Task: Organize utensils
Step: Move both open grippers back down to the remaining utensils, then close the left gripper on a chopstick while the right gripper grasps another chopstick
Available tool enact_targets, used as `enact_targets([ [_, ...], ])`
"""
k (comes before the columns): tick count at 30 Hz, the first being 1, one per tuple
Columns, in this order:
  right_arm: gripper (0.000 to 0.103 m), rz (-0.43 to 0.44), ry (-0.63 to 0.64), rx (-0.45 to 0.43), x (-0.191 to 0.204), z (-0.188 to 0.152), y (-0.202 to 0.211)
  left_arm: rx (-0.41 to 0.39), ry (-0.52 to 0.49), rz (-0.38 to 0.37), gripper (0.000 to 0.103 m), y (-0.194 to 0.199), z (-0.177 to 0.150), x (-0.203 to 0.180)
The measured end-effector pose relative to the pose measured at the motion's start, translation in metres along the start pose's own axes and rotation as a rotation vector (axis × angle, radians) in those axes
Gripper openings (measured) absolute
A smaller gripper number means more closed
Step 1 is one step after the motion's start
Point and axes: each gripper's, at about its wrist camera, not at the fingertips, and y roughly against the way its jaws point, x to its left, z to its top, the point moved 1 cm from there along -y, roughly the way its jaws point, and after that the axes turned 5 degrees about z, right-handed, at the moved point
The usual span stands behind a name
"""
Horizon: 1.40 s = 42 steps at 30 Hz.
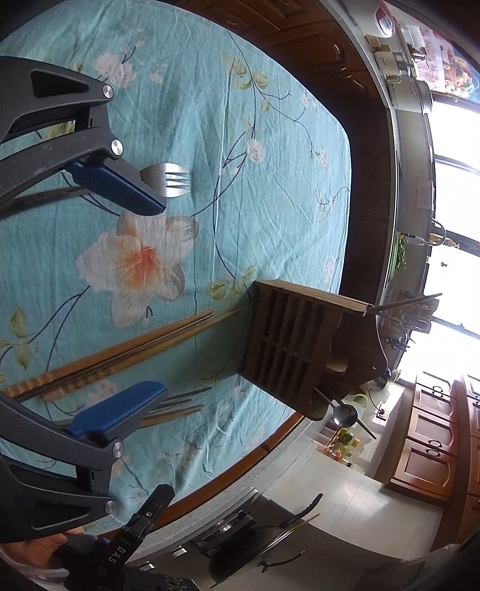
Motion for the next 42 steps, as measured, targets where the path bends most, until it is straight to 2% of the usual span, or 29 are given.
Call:
enact_targets([
  [6,0.048,0.006,0.004,0.043,0.001,0.009,-0.02,0.034,-0.009,-0.031,0.073,-0.02,0.014,-0.007],
  [10,0.029,0.017,0.008,0.102,0.003,0.013,-0.04,0.066,-0.015,-0.052,0.062,-0.038,0.024,-0.011],
  [12,0.024,0.02,0.009,0.121,0.005,0.015,-0.048,0.078,-0.03,-0.053,0.059,-0.048,0.03,-0.015],
  [15,0.023,0.013,0.0,0.138,0.004,0.016,-0.057,0.093,-0.056,-0.053,0.054,-0.063,0.038,-0.023],
  [18,0.022,0.006,0.001,0.158,0.004,0.016,-0.065,0.117,-0.076,-0.051,0.044,-0.08,0.046,-0.028],
  [21,0.018,-0.005,0.004,0.179,0.002,0.016,-0.073,0.14,-0.095,-0.041,0.041,-0.099,0.054,-0.033],
  [29,0.016,-0.031,0.025,0.233,0.0,0.013,-0.092,0.18,-0.113,-0.019,0.034,-0.142,0.07,-0.039],
  [33,0.005,-0.064,0.047,0.24,-0.002,0.012,-0.095,0.22,-0.144,-0.014,0.02,-0.163,0.07,-0.045],
  [34,0.005,-0.064,0.047,0.24,-0.003,0.012,-0.095,0.235,-0.152,-0.016,0.015,-0.169,0.069,-0.047],
  [42,0.005,-0.09,0.069,0.253,-0.002,0.023,-0.108,0.246,-0.242,-0.001,0.013,-0.185,0.067,-0.071],
])
